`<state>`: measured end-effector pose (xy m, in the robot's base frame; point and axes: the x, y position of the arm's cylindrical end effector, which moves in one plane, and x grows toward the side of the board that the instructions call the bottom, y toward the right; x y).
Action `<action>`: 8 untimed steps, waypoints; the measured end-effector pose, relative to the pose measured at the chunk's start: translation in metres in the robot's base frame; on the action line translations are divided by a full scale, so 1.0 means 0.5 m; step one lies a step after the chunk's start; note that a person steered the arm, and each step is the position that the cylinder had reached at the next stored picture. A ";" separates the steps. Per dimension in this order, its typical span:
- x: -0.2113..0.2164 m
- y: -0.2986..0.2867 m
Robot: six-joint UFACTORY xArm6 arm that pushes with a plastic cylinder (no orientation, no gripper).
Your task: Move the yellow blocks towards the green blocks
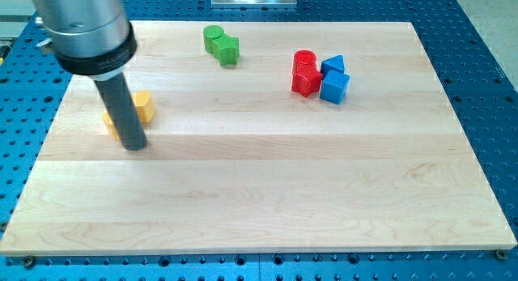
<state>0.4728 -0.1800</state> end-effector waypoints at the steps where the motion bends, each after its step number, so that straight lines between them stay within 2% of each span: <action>1: 0.000 -0.001; 2: 0.000 -0.013; 4: 0.026 -0.188; 5: -0.008 -0.170; 6: -0.091 -0.034; 8: -0.092 -0.027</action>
<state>0.4268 -0.1932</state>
